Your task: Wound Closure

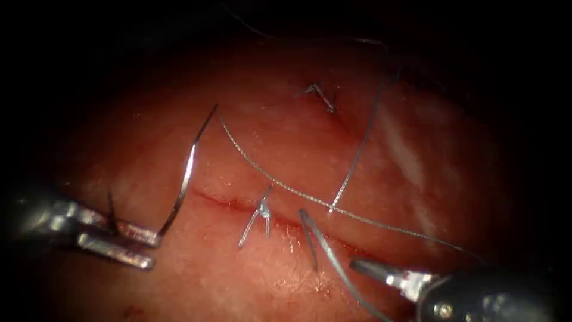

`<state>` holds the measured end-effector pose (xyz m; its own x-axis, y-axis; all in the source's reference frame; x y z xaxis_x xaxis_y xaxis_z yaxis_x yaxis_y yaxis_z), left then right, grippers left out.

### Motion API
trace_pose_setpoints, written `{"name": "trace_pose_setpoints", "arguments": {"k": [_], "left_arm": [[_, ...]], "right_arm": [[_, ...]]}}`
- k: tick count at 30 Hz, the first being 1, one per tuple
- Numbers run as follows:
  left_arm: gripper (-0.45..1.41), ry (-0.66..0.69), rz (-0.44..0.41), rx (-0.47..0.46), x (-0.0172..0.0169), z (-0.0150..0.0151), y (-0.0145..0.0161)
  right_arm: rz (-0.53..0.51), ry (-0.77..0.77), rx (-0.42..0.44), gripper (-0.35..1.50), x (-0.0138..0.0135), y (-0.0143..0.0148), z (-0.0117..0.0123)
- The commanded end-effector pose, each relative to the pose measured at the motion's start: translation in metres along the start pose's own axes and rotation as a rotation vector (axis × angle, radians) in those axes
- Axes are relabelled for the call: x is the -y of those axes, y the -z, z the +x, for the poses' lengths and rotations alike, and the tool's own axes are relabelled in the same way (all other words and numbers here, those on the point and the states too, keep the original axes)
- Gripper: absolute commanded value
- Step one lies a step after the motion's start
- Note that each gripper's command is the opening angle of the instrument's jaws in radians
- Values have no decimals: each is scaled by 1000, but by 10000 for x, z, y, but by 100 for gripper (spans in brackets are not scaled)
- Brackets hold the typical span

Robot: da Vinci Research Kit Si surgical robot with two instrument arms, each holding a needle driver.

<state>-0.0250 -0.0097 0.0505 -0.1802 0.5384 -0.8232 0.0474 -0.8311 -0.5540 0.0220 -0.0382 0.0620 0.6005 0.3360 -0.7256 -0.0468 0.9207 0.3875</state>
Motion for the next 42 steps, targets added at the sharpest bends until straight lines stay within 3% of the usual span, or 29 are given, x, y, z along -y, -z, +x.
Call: {"name": "trace_pose_setpoints", "arguments": {"k": [1, 5, 11, 15, 19, 21, 22, 27, 30, 34, 42], "left_arm": [[-45, -1, 0, -1, 3, -6, -7], [-45, -3, 3, 0, 2, -8, -9], [-45, -4, 3, 3, 2, -9, -10], [-45, -4, 3, 3, 2, -9, -10], [-45, -5, 4, 6, 2, -10, -12], [-45, -5, 5, 7, 2, -10, -12], [-45, -5, 5, 7, 2, -10, -12], [-45, -5, 4, 7, 2, -10, -12], [-45, -5, 5, 7, 2, -10, -12], [-45, -5, 8, 7, 2, -11, -15], [-45, -9, 75, 4, 13, -9, -15]], "right_arm": [[20, -8, -48, 115, 0, 15, 3], [62, -29, -187, 120, -16, 67, 11], [98, -79, -321, 123, -42, 108, 7], [117, -113, -374, 121, -52, 122, 4], [116, -204, -499, 115, -76, 134, 4], [67, -222, -501, 113, -86, 133, 4], [14, -238, -477, 110, -95, 123, 4], [-3, -217, -436, 103, -95, 92, -2], [-13, -142, -377, 93, -84, 57, -13], [-64, 44, -344, 93, -58, 0, -32], [-72, 177, -269, 74, -24, -47, -70]]}}
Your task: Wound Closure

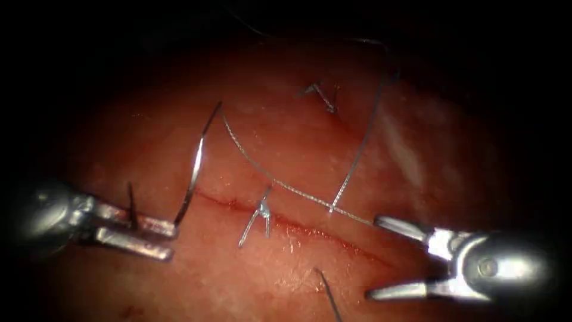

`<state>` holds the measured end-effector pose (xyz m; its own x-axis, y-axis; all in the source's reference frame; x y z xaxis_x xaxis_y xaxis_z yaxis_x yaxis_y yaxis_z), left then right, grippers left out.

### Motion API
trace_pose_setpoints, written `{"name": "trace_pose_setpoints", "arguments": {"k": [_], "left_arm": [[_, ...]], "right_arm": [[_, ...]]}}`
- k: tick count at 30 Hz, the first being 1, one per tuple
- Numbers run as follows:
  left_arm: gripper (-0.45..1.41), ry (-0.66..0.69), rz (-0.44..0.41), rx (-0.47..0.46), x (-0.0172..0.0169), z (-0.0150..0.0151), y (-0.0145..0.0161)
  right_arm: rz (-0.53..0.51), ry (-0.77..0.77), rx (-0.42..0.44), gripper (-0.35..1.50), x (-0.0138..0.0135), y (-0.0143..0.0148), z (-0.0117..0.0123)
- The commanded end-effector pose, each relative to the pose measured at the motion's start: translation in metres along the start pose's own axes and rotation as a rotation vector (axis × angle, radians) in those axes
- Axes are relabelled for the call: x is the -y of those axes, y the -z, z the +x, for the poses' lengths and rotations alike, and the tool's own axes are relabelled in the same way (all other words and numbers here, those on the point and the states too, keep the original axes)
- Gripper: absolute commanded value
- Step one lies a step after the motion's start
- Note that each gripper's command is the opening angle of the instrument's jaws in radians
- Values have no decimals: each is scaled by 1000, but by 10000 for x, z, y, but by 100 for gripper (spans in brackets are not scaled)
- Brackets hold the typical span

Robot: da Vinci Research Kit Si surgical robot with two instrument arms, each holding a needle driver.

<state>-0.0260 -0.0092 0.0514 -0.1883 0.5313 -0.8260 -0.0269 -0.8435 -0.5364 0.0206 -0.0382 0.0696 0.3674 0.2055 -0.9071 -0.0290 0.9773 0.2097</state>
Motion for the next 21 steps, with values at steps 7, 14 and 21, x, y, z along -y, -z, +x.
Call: {"name": "trace_pose_setpoints", "arguments": {"k": [7, 14, 21], "left_arm": [[-45, -7, 24, -19, 5, -6, -8], [-45, -17, 29, -18, 3, -5, -10], [-45, -17, 32, -20, 3, -6, -11]], "right_arm": [[-6, 36, 48, 73, 26, -52, -35], [-53, 23, 28, 49, 12, -71, -32], [-47, 20, 21, -35, 11, -68, -29]]}}
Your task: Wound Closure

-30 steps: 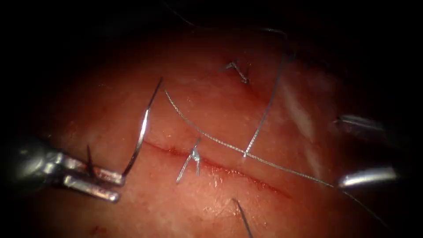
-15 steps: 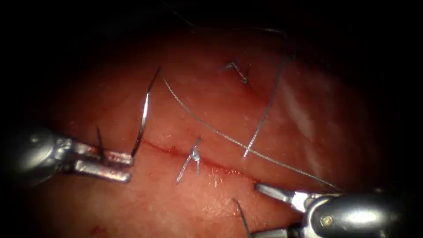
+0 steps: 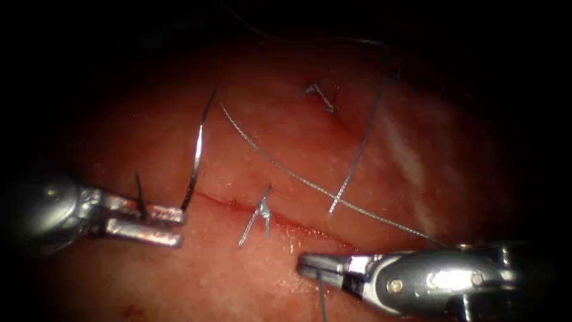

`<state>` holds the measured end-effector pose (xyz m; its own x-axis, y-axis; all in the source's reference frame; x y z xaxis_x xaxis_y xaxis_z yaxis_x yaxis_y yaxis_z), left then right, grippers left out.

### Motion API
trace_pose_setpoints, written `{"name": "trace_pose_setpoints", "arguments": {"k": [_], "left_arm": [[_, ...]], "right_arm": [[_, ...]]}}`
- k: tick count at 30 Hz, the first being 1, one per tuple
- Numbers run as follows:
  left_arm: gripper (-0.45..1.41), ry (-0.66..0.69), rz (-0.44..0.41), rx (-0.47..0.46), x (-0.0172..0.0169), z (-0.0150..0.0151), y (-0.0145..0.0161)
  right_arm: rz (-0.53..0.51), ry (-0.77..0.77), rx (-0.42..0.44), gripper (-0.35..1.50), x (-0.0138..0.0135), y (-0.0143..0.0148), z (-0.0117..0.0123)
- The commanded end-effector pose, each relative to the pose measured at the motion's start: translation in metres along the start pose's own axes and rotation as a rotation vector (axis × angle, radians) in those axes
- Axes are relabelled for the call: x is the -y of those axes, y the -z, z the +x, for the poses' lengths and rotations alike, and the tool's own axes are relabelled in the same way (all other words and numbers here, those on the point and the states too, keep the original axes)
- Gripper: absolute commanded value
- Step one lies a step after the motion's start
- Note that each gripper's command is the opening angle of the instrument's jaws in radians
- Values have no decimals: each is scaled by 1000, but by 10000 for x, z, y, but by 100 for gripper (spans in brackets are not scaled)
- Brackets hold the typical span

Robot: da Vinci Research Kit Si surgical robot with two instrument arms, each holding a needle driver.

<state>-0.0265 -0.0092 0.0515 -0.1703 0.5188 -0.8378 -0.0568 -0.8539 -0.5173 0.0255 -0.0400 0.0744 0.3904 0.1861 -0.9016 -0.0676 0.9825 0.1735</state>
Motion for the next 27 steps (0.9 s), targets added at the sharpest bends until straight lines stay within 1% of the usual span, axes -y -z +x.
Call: {"name": "trace_pose_setpoints", "arguments": {"k": [1, 5, 9, 12, 13, 15, 17, 18, 23, 25, 26, 27], "left_arm": [[-45, -1, -1, -1, 2, -6, -6], [-45, -1, 0, -1, 2, -6, -6], [-45, -2, 4, 0, 2, -7, -7], [-45, -3, 3, 0, 1, -7, -9], [-45, -3, 3, 0, 1, -7, -9], [-45, -3, 3, 0, 1, -7, -9], [-45, -3, 3, 0, 1, -7, -9], [-45, -3, 3, 0, 1, -7, -9], [-45, -3, 1, -1, 1, -7, -9], [-45, -3, 1, -1, 1, -7, -9], [-45, -3, 1, -1, 1, -7, -9], [-45, -3, 1, -1, 1, -7, -9]], "right_arm": [[3, 1, -3, -35, 2, -4, 0], [19, 1, -13, -35, 11, 4, 9], [36, 2, -24, -35, 30, 13, 28], [56, 9, -46, -35, 58, 17, 55], [56, 9, -46, -35, 58, 17, 55], [66, 13, -54, -35, 71, 18, 67], [83, 20, -66, -35, 90, 24, 85], [83, 20, -66, -35, 90, 24, 85], [105, 22, -89, -35, 110, 34, 112], [102, 28, -102, -35, 110, 37, 119], [42, 41, -115, -6, 101, 42, 122], [42, 41, -115, -6, 101, 42, 122]]}}
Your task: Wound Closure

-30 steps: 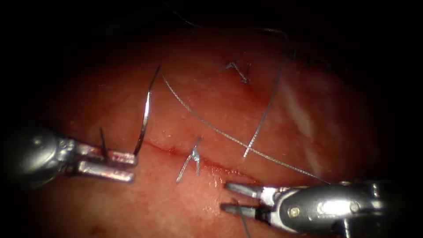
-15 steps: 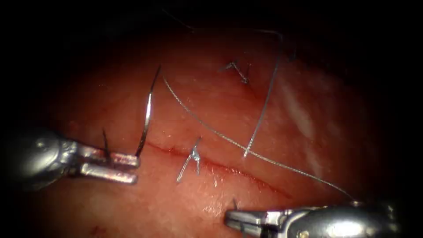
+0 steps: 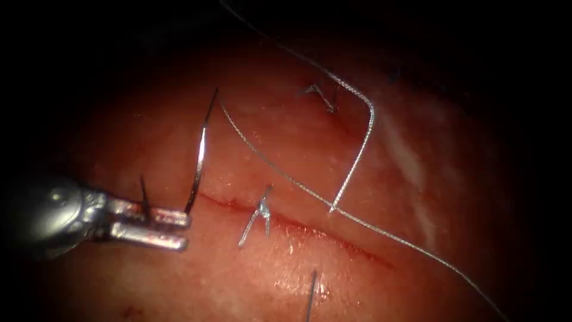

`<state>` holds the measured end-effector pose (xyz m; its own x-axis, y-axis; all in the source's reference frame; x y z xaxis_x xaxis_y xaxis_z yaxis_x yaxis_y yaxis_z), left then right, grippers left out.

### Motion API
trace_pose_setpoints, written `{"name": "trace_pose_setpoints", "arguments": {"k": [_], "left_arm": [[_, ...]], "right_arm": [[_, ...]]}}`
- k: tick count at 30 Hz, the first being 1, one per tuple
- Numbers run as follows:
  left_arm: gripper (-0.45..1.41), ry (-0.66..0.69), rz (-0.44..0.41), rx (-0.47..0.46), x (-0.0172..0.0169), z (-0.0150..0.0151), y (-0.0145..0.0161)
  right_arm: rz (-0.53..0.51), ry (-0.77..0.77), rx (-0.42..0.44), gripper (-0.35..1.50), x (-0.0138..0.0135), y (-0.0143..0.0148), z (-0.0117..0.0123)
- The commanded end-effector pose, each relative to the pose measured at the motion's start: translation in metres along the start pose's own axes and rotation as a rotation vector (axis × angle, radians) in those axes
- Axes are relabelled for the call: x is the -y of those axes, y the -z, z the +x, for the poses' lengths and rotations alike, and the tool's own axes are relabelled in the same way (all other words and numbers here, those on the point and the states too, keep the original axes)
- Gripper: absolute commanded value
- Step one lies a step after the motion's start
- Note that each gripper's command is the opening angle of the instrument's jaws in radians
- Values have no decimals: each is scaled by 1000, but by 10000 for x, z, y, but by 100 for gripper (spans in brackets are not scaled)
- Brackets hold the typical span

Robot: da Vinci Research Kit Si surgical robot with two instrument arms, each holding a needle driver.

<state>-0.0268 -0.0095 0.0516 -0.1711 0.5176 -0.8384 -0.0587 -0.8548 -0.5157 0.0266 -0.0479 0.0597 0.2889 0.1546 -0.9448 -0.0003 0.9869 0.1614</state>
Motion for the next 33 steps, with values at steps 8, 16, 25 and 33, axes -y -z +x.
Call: {"name": "trace_pose_setpoints", "arguments": {"k": [8, 16, 25, 33], "left_arm": [[-45, -2, -6, -3, 2, -6, -6], [-45, -2, -6, -3, 1, -6, -6], [-45, -2, -8, -4, 1, -7, -6], [-45, -2, -9, -4, 1, -7, -6]], "right_arm": [[-165, 38, 71, 131, -65, 11, -53], [-223, 51, 153, 133, -91, -13, -114], [-212, 93, 185, 128, -87, -49, -118], [-103, 104, 126, -35, -75, -35, -112]]}}
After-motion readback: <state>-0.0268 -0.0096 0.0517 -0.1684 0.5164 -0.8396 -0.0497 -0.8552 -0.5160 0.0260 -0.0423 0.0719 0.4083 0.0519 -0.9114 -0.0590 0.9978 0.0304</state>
